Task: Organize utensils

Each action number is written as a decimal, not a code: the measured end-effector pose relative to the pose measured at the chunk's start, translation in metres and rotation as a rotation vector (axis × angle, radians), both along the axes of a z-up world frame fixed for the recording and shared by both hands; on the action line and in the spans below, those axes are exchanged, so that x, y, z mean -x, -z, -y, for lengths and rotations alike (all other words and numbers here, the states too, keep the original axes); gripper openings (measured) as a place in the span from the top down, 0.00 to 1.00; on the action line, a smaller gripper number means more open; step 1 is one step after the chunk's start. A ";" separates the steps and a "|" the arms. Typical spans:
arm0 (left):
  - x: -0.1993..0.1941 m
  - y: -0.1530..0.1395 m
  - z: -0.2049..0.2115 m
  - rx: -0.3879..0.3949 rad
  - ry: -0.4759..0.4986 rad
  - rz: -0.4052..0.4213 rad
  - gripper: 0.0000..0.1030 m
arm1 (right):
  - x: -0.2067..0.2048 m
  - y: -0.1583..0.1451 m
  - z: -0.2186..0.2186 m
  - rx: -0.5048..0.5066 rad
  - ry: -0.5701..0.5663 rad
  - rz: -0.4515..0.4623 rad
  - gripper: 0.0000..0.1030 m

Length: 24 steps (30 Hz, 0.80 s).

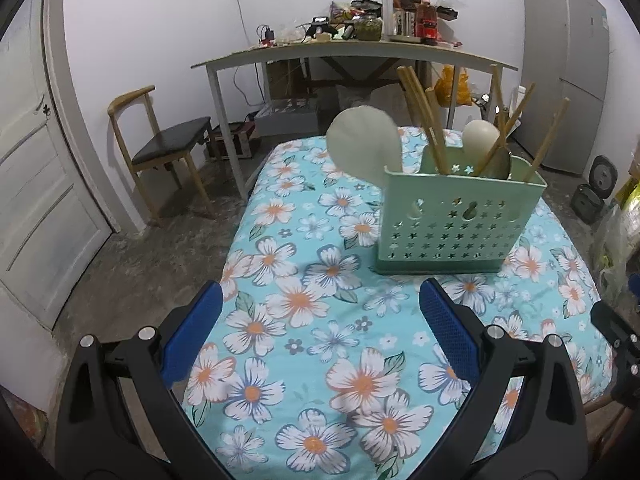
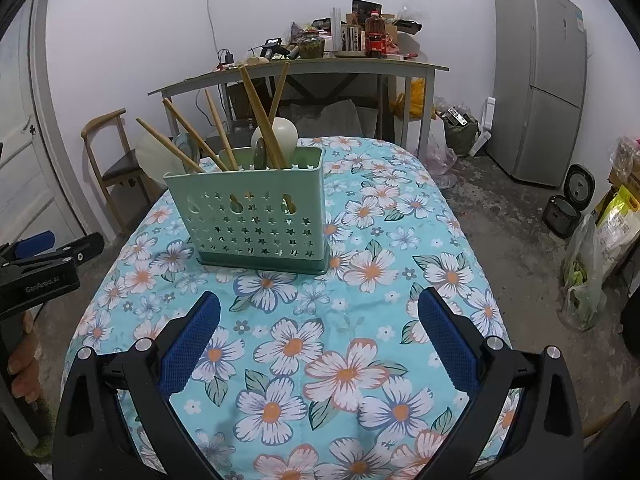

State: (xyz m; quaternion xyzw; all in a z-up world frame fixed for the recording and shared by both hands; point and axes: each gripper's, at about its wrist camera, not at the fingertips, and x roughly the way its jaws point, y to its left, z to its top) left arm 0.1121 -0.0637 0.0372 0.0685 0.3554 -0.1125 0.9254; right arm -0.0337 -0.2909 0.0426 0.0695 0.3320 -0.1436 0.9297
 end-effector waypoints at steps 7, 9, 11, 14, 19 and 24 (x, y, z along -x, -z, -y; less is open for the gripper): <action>-0.003 0.004 -0.003 0.000 0.000 -0.021 0.08 | 0.000 0.001 0.006 -0.013 0.021 -0.003 0.06; -0.003 0.005 -0.001 -0.001 0.006 -0.026 0.08 | 0.000 0.001 0.005 -0.011 0.022 -0.005 0.06; -0.003 0.005 0.000 -0.003 0.008 -0.028 0.08 | 0.000 0.001 0.005 -0.012 0.021 -0.005 0.06; -0.003 0.007 0.000 -0.009 0.010 -0.038 0.08 | -0.001 0.001 0.005 -0.011 0.021 -0.005 0.06; -0.001 0.006 -0.003 -0.021 -0.010 -0.028 0.08 | 0.002 0.000 0.007 -0.008 0.037 -0.004 0.06; -0.001 0.006 -0.014 -0.039 -0.053 -0.028 0.08 | 0.005 -0.001 0.013 -0.007 0.068 0.007 0.06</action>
